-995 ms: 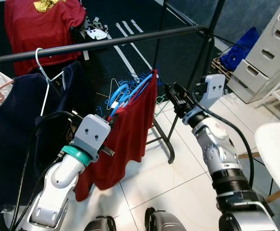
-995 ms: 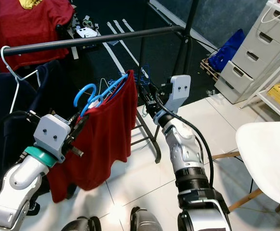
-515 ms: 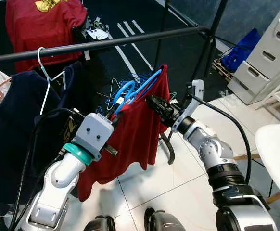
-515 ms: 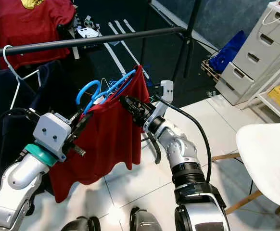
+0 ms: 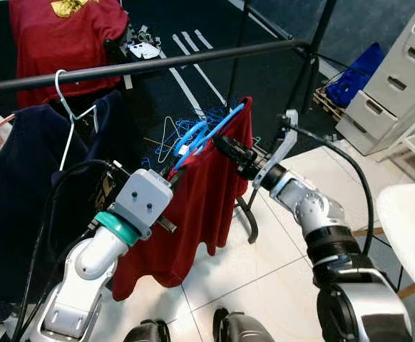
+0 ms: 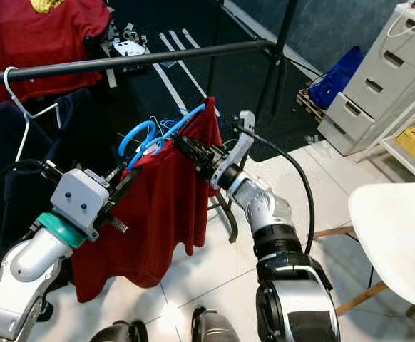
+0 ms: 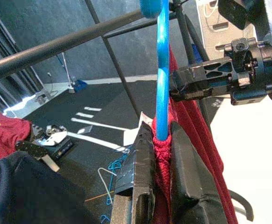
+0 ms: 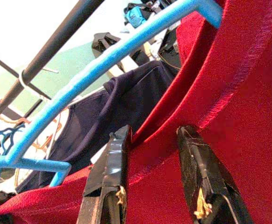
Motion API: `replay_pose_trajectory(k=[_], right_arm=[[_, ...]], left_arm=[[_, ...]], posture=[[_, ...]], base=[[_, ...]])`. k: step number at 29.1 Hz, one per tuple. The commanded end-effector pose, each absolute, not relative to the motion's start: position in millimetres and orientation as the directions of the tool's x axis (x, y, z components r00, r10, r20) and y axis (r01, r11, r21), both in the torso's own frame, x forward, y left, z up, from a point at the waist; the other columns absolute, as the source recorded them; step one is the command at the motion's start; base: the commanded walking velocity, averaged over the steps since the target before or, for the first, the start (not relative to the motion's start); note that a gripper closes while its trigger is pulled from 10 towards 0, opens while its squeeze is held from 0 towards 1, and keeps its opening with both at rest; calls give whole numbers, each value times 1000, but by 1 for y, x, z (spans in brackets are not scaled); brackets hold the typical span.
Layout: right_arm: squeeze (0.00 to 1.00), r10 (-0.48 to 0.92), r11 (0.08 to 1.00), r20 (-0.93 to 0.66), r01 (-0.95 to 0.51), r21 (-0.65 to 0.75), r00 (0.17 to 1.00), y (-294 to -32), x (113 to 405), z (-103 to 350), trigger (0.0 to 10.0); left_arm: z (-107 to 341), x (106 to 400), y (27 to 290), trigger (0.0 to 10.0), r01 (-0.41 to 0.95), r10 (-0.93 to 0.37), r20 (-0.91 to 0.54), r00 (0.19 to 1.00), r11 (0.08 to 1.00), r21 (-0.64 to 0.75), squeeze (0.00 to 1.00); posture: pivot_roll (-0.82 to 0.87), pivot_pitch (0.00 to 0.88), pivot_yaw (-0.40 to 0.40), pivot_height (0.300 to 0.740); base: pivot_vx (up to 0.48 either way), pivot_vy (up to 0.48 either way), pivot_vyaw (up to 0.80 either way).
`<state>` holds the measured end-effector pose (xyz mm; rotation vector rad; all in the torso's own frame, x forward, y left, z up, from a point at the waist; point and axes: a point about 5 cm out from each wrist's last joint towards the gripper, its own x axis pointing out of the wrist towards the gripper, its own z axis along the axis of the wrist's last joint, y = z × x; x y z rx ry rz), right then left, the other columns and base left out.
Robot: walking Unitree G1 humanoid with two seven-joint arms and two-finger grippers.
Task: Hang hanger
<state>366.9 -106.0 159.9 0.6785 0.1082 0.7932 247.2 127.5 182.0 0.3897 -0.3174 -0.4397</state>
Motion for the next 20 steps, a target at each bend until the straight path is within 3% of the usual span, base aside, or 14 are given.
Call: replay_pose_trajectory(k=[1,2,3,4,5,20], right_arm=[[0,664,522,127,-578,627,737,-112,370,156,4431],[0,664,522,127,-578,627,737,-112,370,156,4431],[0,657,528,117,-566,633,745,-112,371,155,3373],[0,657,528,117,-566,633,745,-112,371,155,3373],[0,655,531,110,-560,636,747,-113,371,155,0],[0,642,554,79,-533,640,762,-114,375,151,0]], left_arm=[[187,244,125,10000,356,-482,228,846,829,432,0],[187,244,125,10000,356,-482,228,846,829,432,0],[187,244,125,10000,356,-482,227,846,829,432,0],[187,244,125,10000,356,-482,227,846,829,432,0],[187,244,125,10000,357,-482,226,846,829,431,0],[187,246,125,10000,361,-483,224,846,830,426,0]], posture=[[-40,0,-26,740],[-40,0,-26,740],[-40,0,-25,740],[-40,0,-25,740],[-40,0,-25,740],[-44,0,-17,740]], base=[[0,0,0],[0,0,0],[0,0,0],[0,0,0],[0,0,0],[0,0,0]])
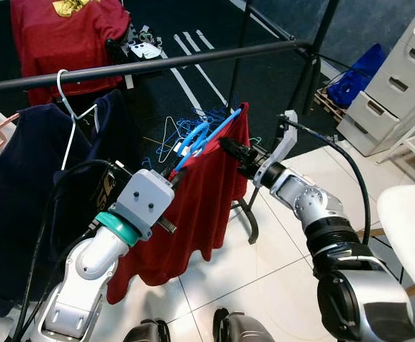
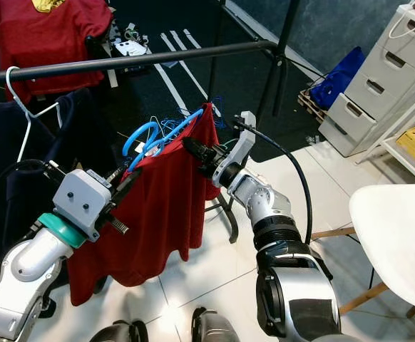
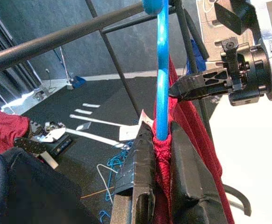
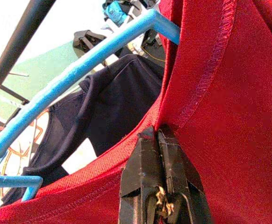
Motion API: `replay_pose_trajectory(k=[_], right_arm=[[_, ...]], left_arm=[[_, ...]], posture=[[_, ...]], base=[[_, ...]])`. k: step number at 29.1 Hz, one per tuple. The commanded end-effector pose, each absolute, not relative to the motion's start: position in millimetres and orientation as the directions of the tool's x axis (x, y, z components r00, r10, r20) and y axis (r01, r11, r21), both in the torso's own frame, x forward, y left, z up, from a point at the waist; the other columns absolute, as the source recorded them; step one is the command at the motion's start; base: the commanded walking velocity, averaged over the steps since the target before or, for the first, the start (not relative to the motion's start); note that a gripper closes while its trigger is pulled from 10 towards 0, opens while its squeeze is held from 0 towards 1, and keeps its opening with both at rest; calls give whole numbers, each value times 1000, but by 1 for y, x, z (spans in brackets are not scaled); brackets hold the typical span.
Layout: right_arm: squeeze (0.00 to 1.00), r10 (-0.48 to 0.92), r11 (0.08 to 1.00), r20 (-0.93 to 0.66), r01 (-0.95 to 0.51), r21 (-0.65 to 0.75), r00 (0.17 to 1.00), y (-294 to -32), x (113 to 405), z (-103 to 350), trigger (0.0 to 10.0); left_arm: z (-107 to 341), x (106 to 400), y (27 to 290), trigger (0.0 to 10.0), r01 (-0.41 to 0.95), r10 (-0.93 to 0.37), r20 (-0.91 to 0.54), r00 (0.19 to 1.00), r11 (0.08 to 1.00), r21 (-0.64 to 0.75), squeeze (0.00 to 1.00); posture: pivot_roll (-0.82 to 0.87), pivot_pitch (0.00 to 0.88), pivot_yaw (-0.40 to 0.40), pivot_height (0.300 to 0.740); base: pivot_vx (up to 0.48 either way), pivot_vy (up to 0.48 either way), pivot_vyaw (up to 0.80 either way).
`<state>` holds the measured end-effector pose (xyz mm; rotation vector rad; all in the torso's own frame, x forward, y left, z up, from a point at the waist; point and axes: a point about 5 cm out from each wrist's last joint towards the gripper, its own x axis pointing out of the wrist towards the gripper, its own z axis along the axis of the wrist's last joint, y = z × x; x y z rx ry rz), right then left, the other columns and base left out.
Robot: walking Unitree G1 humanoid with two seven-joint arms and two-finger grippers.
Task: Hang hanger
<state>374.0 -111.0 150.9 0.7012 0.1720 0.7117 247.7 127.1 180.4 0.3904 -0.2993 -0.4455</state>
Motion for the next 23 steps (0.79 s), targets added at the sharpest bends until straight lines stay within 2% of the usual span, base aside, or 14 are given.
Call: replay_pose_trajectory(k=[1,11,14,16,17,19,20,21,23], right_arm=[[0,642,554,79,-533,640,762,-114,375,151,0],[0,693,563,86,-611,556,716,-106,369,151,0],[0,748,588,45,-693,417,662,-94,360,147,0],[0,748,588,45,-693,417,662,-94,360,147,0],[0,778,585,21,-736,341,628,-88,354,145,0],[0,778,585,21,-736,341,628,-88,354,145,0],[0,802,575,-4,-770,278,597,-83,349,142,0],[0,802,575,-4,-770,278,597,-83,349,142,0],[0,845,535,-71,-838,108,530,-72,339,139,0]], left_arm=[[187,246,125,10000,361,-483,224,846,830,426,0],[187,248,124,10000,358,-479,222,849,831,425,0],[188,250,123,10000,357,-479,224,849,832,425,0],[188,250,123,10000,357,-479,224,849,832,425,0],[188,250,122,10000,359,-481,224,848,831,425,0],[188,250,122,10000,359,-481,224,848,831,425,0],[188,250,121,10000,362,-484,223,846,830,425,0],[188,250,121,10000,362,-484,223,846,830,425,0],[188,250,121,10000,368,-490,220,844,826,428,0]], posture=[[-44,0,-17,740],[-46,0,-9,740],[-50,0,-4,740],[-50,0,-4,740],[-50,0,-4,740],[-50,0,-4,740],[-54,0,1,740],[-54,0,1,740],[-58,0,5,740]], base=[[0,0,0],[0,0,0],[0,0,0],[0,0,0],[0,0,0],[0,0,0],[0,0,0],[0,0,0],[0,0,0]])
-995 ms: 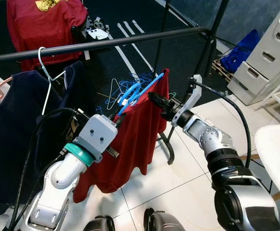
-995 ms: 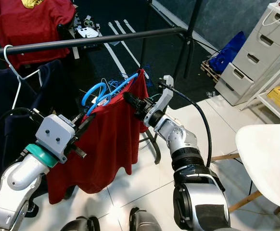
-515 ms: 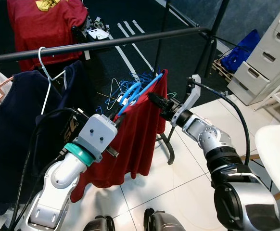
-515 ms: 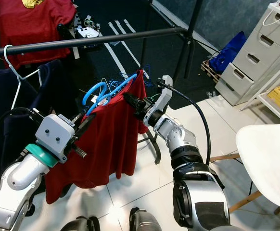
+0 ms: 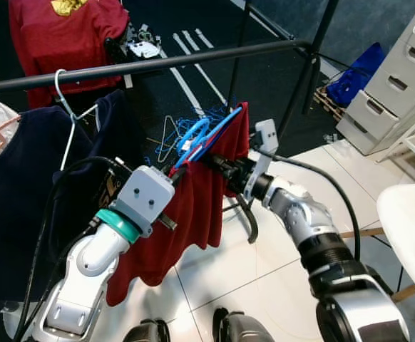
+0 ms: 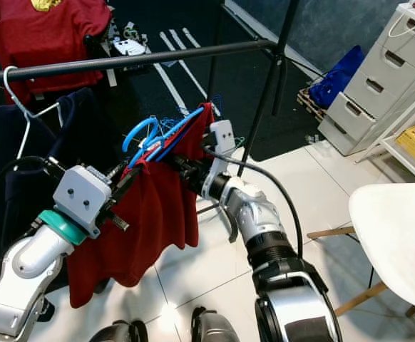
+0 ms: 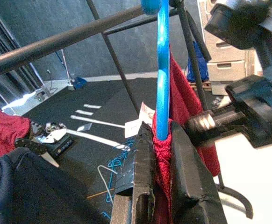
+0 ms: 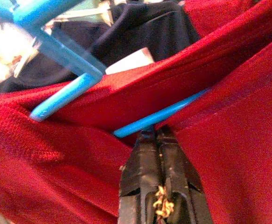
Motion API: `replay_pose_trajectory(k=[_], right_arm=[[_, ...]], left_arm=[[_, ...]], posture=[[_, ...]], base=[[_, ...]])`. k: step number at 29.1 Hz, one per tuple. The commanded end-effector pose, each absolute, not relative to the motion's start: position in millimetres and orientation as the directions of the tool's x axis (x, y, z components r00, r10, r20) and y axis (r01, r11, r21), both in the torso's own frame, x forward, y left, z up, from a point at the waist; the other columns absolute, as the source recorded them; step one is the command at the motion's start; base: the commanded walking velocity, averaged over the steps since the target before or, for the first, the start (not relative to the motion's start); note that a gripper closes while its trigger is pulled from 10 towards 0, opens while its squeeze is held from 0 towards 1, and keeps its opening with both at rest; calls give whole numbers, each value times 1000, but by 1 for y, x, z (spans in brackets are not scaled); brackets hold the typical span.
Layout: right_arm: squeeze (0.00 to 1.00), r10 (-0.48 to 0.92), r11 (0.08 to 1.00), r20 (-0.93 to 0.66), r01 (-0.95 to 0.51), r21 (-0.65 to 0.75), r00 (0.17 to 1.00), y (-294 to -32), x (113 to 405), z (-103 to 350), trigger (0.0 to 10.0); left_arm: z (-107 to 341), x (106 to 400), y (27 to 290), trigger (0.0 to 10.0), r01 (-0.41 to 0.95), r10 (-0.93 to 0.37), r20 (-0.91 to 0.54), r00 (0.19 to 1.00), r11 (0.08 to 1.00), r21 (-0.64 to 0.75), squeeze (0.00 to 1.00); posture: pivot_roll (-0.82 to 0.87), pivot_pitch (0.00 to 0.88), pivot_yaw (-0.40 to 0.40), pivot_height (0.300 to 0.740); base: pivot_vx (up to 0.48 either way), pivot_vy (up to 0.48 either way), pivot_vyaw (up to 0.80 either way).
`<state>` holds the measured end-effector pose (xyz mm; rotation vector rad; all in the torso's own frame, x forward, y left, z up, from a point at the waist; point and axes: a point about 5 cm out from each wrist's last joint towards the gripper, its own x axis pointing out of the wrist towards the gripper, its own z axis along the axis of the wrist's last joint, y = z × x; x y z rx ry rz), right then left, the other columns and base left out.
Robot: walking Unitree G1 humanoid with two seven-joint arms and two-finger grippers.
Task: Hang hanger
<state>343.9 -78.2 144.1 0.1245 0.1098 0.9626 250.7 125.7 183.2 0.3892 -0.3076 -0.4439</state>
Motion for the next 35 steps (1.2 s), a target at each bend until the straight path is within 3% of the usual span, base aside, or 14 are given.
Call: replay_pose_trajectory(k=[1,4,10,13,21,22,23,25,29,30,31,32,35], right_arm=[[0,855,516,-93,-855,53,511,-69,336,139,0],[0,866,483,-132,-875,-31,483,-65,333,138,0],[0,873,463,-143,-884,-61,467,-64,330,138,0],[0,905,337,-200,-920,-203,375,-56,316,137,0],[0,919,280,-202,-921,-270,338,-50,307,140,0],[0,906,346,-153,-899,-268,394,-52,311,147,1020],[0,870,457,-79,-856,-241,487,-59,320,156,10000],[0,787,614,50,-771,-166,616,-74,330,171,10000],[0,716,695,162,-716,-70,679,-89,327,181,10000],[682,672,724,214,-690,14,709,-97,322,181,10000],[682,645,735,240,-675,66,725,-101,318,180,10000],[1000,614,745,253,-655,130,748,-105,314,175,10000],[1000,550,765,263,-604,224,793,-114,309,165,10000]], left_arm=[[188,250,121,10000,369,-491,219,843,825,428,0],[188,250,121,10000,371,-492,217,843,824,429,0],[188,250,121,10000,371,-492,217,843,824,428,0],[187,250,121,10000,372,-491,214,844,825,426,0],[187,250,121,10000,372,-491,213,845,824,426,0],[187,250,121,10000,373,-491,212,845,824,426,0],[186,249,121,10000,372,-490,210,846,825,426,0],[186,249,121,10000,372,-488,208,848,825,425,0],[186,248,122,10000,372,-488,205,849,825,425,0],[186,248,123,10000,372,-488,202,849,824,427,0],[186,248,124,10000,372,-488,201,849,824,428,0],[186,249,125,10000,373,-489,198,849,822,431,0],[186,250,126,10000,374,-492,195,849,818,436,0]], posture=[[-58,0,5,740],[-56,0,5,740],[-56,0,5,740],[-58,0,6,740],[-59,0,5,740],[-57,0,2,740],[-57,5,1,740],[-58,11,4,740],[-56,19,5,740],[-52,26,8,740],[-54,26,10,740],[-59,28,15,740],[-63,33,17,740]], base=[[0,0,0],[0,0,0],[0,0,0],[0,0,0],[0,0,0],[0,0,0],[0,0,0],[0,0,0],[0,0,0],[0,0,0],[0,0,0],[0,0,0],[0,0,0]])
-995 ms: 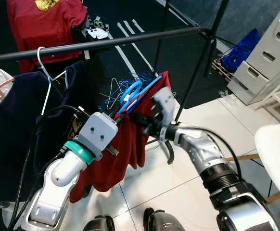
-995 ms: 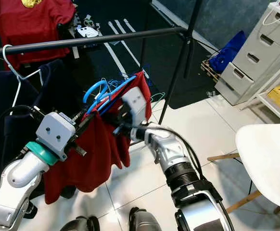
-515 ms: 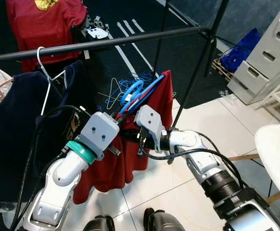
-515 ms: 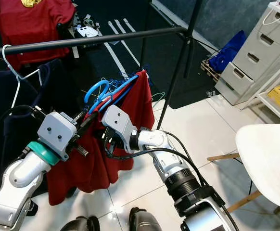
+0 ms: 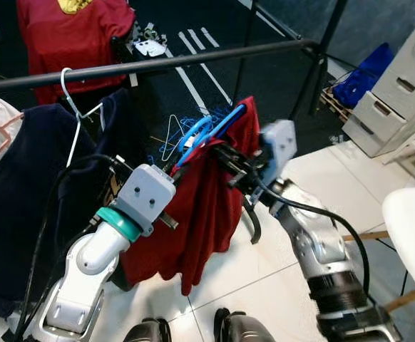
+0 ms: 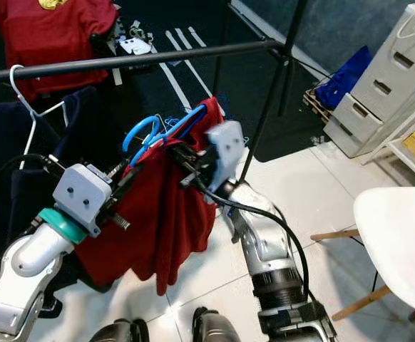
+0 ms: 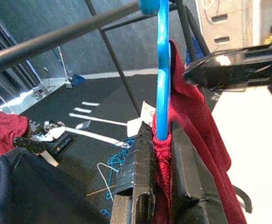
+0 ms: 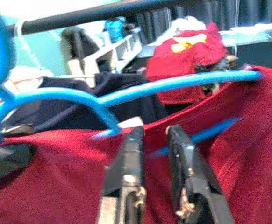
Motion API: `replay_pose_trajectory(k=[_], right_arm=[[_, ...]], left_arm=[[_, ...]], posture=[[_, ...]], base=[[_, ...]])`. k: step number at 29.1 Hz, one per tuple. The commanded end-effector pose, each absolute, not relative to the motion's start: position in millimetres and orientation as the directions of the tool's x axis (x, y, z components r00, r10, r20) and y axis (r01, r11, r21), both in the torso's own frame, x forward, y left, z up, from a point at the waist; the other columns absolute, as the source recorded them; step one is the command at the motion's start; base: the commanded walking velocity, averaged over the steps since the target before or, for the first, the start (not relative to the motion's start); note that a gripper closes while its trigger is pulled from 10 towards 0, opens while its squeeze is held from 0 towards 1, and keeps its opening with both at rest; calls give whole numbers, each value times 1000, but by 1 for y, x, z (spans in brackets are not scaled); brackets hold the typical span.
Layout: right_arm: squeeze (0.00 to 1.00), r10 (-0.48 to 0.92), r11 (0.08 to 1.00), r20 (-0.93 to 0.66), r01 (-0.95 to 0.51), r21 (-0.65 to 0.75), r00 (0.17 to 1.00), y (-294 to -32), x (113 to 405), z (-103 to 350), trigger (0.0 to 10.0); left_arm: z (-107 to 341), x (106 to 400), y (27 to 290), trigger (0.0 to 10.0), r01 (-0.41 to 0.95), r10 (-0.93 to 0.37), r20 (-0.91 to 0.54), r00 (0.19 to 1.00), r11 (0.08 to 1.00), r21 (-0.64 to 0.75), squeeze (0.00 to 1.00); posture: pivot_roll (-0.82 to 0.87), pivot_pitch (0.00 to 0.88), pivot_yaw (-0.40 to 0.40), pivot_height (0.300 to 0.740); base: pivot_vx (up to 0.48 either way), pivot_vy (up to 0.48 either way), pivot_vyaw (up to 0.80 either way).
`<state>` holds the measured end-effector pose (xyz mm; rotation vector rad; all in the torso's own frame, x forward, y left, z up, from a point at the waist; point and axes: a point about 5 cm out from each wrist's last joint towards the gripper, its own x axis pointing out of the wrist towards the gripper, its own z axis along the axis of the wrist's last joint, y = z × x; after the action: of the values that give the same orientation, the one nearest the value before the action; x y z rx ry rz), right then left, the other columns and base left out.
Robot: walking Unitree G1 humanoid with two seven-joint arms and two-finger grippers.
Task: Hang hanger
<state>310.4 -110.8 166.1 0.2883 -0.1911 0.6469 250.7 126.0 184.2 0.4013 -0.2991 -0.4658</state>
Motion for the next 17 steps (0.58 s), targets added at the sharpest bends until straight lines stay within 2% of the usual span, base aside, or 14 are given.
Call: replay_pose_trajectory(k=[1,3,6,7,11,14,17], right_arm=[[1000,503,773,272,-568,281,820,-120,309,162,10000],[1000,397,784,290,-486,386,871,-138,313,161,10000],[1000,370,771,301,-472,428,879,-146,316,165,10000],[0,433,726,311,-532,436,846,-145,315,168,10000],[0,498,696,305,-584,417,812,-144,314,171,10000],[0,461,724,250,-524,449,851,-152,327,167,10000],[0,496,718,182,-519,464,849,-148,335,158,10000]], left_arm=[[186,251,127,10000,374,-492,193,849,817,438,0],[187,251,127,10000,375,-494,194,848,817,438,0],[187,251,126,10000,377,-495,195,847,816,438,0],[187,251,126,10000,377,-496,195,846,816,437,0],[187,250,125,10000,377,-495,195,847,817,436,0],[190,250,124,10000,378,-496,203,844,819,433,0],[193,249,122,10000,383,-504,212,838,818,429,0]], posture=[[-66,36,18,740],[-68,38,17,740],[-65,39,16,740],[-65,39,16,740],[-63,40,13,740],[-63,46,16,740],[-63,50,16,740]], base=[[0,0,0],[0,0,0],[0,0,0],[0,0,0],[0,0,0],[0,0,0],[0,0,0]])
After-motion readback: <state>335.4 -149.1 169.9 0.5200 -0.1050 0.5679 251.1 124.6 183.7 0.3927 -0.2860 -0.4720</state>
